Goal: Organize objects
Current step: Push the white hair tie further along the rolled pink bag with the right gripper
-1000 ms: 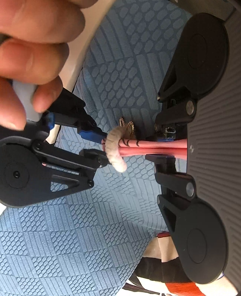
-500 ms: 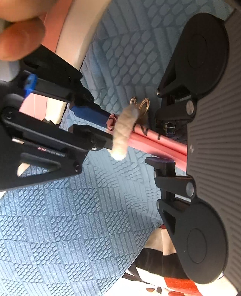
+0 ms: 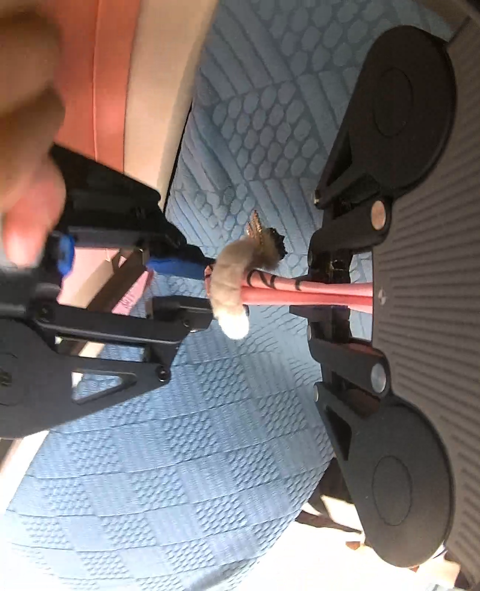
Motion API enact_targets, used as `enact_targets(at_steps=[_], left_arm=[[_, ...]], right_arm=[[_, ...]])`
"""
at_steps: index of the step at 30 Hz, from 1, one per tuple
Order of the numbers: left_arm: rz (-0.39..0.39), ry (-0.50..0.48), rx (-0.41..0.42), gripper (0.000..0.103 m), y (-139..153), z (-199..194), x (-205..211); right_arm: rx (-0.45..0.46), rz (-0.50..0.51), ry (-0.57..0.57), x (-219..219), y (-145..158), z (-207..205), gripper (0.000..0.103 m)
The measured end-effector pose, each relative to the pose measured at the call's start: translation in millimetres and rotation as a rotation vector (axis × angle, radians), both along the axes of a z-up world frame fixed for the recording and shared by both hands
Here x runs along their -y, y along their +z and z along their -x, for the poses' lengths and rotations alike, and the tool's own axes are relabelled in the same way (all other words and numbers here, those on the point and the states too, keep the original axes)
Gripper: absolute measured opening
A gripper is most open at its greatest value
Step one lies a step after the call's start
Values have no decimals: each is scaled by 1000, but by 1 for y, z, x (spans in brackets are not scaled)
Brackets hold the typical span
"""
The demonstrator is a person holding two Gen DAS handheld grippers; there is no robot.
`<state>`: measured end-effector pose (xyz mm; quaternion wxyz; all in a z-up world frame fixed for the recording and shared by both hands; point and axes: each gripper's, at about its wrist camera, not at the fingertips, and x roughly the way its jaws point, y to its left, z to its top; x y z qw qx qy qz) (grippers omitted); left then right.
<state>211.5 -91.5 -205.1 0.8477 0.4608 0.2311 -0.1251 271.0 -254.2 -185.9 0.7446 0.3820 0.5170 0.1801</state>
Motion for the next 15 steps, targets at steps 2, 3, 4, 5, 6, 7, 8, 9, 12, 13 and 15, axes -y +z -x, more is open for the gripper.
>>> enact_targets(at_steps=[2,3,4,5,6,7,8,9,12,13,15], left_arm=[[8,-10,3,8,2,3,-2],[-1,-20,9,8,2,5,-2],[-15,-33,15,8,2,7,-2],[-25,-45,21,8,1,9,-3],[-39,-63,28,8,1,12,-4],[-53,-81,38,8,2,15,-5],[-66,-99,49,8,3,19,-6],[-78,-123,62,8,6,23,-7],[-116,-188,103,8,13,38,-8],[-133,-228,130,8,17,46,-8],[-149,-311,182,8,22,62,-11]], right_arm=[[-7,-8,6,1,-1,-1,20],[-8,-8,11,1,-1,-2,20],[-8,-3,19,0,0,-2,20],[-9,3,31,0,0,-2,20],[-14,1,41,0,1,-2,20],[-24,-9,47,2,2,-2,20],[-32,-23,55,5,3,-1,20],[-34,-34,67,8,5,0,20],[-45,-80,84,21,10,7,21],[-48,-94,90,24,12,10,22],[-46,-117,112,34,17,16,23]])
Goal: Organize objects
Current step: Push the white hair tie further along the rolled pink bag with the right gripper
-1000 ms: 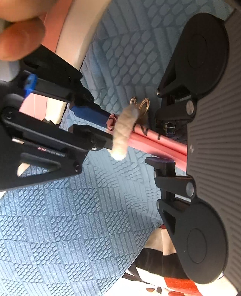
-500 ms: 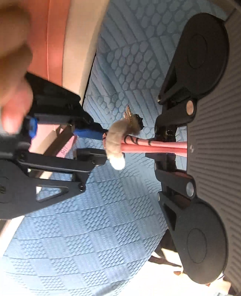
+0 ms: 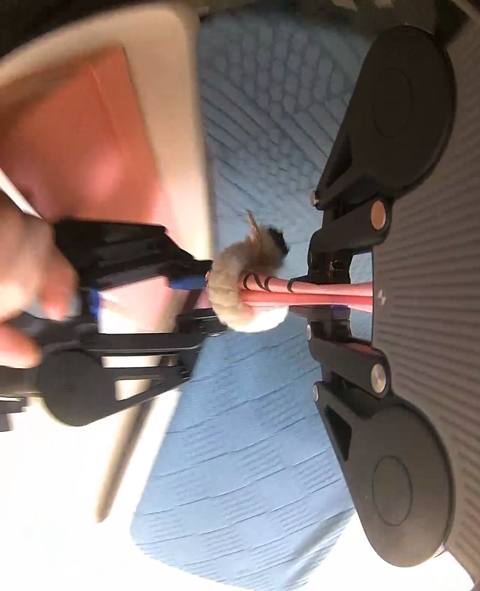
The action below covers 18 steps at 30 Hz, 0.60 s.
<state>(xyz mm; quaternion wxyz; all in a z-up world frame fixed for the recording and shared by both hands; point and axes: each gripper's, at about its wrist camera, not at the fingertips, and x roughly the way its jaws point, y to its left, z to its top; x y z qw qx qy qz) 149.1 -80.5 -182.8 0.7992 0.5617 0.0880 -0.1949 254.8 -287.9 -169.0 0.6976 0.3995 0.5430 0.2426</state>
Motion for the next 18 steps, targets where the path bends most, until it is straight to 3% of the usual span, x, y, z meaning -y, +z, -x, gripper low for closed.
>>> enact_targets(at_steps=[3,6,12,18], left_arm=[[-60,-141,76,8,-1,25,-1],[-61,-183,76,8,-2,32,-3],[47,-89,36,8,13,14,-4],[65,-36,22,9,14,2,-8]], right_arm=[[17,18,-10,12,12,15,22],[27,-22,-34,23,13,30,22],[24,-14,-81,26,17,35,24],[19,-24,-117,21,15,35,31]])
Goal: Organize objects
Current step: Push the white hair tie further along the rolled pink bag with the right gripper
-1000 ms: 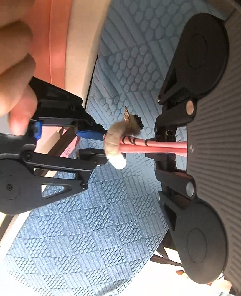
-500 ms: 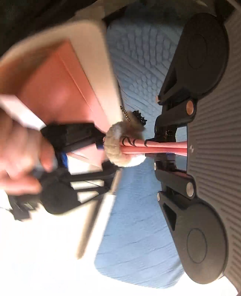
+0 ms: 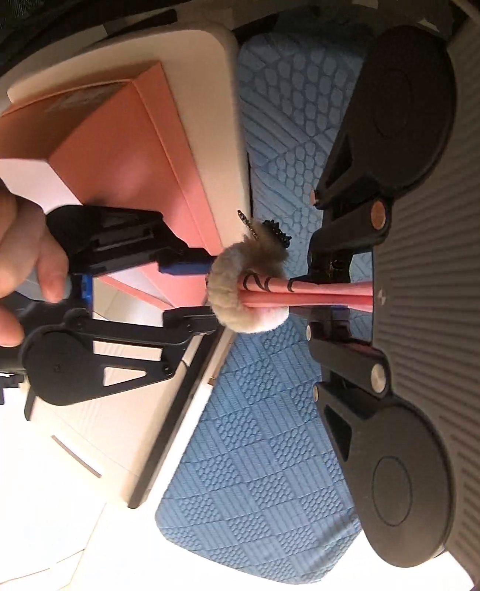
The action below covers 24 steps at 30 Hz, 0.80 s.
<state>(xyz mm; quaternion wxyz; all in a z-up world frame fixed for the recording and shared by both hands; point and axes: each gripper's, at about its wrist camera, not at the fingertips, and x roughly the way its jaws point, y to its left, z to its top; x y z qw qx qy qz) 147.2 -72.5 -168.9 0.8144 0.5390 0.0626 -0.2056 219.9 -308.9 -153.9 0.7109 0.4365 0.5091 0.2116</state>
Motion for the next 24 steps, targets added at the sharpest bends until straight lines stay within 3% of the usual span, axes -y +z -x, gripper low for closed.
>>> enact_targets(at_steps=[7,9,11,14,17,21,24], left_arm=[[36,89,-44,9,-1,-6,3],[42,104,-52,9,-2,-25,2],[51,126,-61,9,-1,-5,3],[70,159,-96,9,-10,-25,2],[76,186,-119,9,-16,-23,0],[106,216,-143,11,-16,-31,-1],[133,247,-170,19,-17,-39,0]], right_arm=[[34,4,-27,-8,0,4,34],[41,-1,-15,-16,-1,4,33],[40,-6,5,-26,-5,2,32],[21,-20,10,-35,-16,-2,32],[-5,-66,-8,-37,-26,-5,23],[37,-30,-3,-41,-23,-7,21],[68,1,-3,-43,-22,-10,20]])
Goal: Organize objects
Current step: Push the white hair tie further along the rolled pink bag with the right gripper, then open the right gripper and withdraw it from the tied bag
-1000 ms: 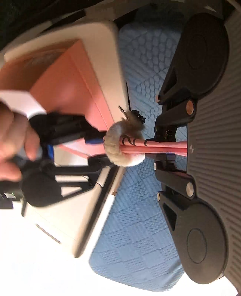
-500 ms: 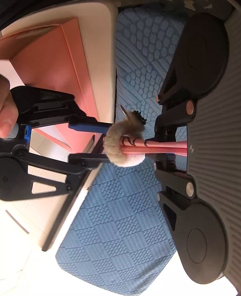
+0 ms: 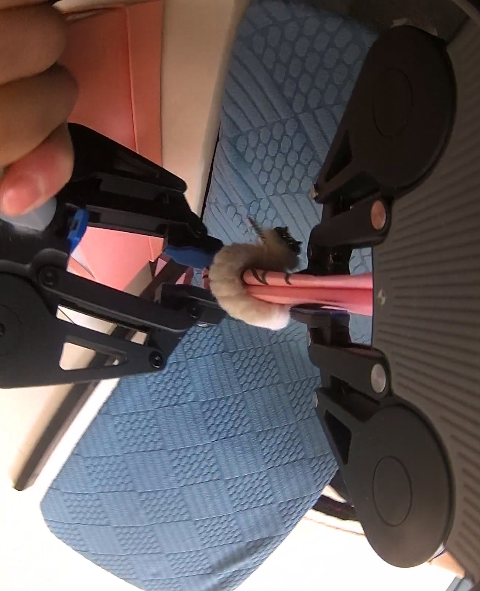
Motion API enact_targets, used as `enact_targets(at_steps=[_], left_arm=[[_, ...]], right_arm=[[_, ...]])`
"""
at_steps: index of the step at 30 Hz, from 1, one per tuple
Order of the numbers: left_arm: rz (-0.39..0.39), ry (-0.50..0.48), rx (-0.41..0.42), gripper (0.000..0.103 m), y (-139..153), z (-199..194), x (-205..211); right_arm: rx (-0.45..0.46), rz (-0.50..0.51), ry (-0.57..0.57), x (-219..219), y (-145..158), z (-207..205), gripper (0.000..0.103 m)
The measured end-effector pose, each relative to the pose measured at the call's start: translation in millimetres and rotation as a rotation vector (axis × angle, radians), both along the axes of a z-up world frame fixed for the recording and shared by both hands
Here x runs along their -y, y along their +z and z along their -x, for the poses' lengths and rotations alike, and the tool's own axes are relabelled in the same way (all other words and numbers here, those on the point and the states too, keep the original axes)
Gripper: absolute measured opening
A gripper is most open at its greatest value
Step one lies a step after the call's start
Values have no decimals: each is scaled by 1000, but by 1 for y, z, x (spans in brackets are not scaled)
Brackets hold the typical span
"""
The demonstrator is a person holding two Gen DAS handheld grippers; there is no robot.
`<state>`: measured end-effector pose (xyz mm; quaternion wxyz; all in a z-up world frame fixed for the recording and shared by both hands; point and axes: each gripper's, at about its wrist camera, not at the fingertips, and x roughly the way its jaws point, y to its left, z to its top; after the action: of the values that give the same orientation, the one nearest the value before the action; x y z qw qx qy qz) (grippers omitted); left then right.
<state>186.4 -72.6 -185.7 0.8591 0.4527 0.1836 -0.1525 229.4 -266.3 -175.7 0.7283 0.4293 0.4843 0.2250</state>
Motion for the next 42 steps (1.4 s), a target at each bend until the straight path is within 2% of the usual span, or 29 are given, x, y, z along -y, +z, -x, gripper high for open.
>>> enact_targets(at_steps=[8,19,21,23,28,32,37,42], left_arm=[[58,74,-75,31,-1,-14,-8],[99,144,-174,32,-7,-29,-14],[84,132,-161,30,-7,-26,-14],[72,123,-130,23,-5,-24,-13],[87,127,-104,14,-1,-23,-15],[88,116,-90,12,1,-21,-14],[108,116,-82,12,4,-23,-13],[154,131,-128,12,6,-27,-14]], right_arm=[[78,65,-7,5,8,-8,20],[137,137,-59,14,17,-14,20],[162,155,-84,17,23,-12,20],[175,151,-99,19,25,-11,20],[140,102,-136,26,18,-11,21],[111,69,-124,23,13,-12,22],[71,69,-29,3,5,-15,21],[66,116,-30,-8,3,-17,22]])
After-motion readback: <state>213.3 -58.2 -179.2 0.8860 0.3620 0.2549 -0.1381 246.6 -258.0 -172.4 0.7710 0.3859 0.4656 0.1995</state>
